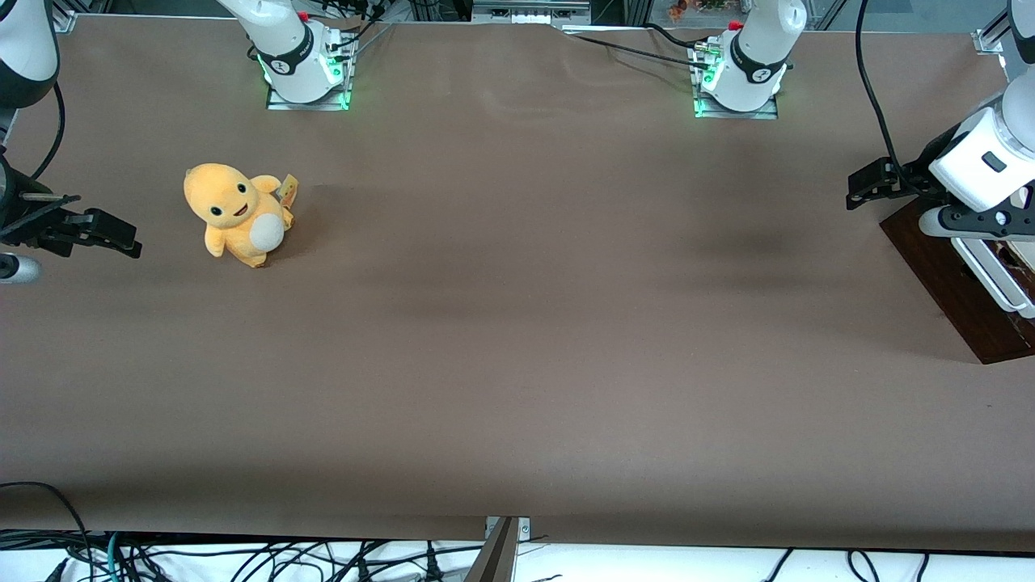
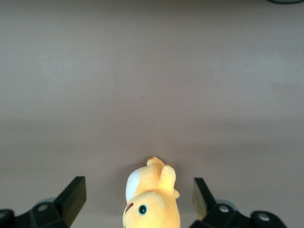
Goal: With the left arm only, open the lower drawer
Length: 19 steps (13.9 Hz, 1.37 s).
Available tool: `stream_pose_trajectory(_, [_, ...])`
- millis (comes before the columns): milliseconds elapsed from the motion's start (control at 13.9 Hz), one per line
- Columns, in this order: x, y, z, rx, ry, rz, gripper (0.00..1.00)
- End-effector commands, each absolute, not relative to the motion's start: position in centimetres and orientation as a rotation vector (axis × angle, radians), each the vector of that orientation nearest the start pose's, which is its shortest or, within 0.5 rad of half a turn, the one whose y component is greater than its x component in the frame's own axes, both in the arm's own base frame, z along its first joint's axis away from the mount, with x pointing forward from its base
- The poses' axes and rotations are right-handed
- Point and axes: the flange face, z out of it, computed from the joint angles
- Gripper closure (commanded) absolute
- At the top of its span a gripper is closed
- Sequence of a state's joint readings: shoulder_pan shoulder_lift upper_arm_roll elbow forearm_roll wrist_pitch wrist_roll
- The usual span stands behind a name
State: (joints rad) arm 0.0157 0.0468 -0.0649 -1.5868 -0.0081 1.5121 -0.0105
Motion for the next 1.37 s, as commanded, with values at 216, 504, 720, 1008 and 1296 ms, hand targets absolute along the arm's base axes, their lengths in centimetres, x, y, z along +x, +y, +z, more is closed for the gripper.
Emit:
stream_pose_trajectory(216, [56.3, -2.4, 58.3, -3.174, 0.085, 0.188, 0.00])
stream_pose_trajectory(504, [56.5, -2.1, 57.8, -3.174, 0.077, 0.200, 0.00])
stream_pose_trajectory(720, [56.5, -1.8, 57.9, -3.175, 0.068, 0.200, 0.00])
stream_pose_trajectory(1008, [56.6, -1.5, 57.9, -3.175, 0.060, 0.200, 0.00])
stream_pose_trajectory(1296, [56.5, -1.4, 57.9, -3.175, 0.058, 0.202, 0.00])
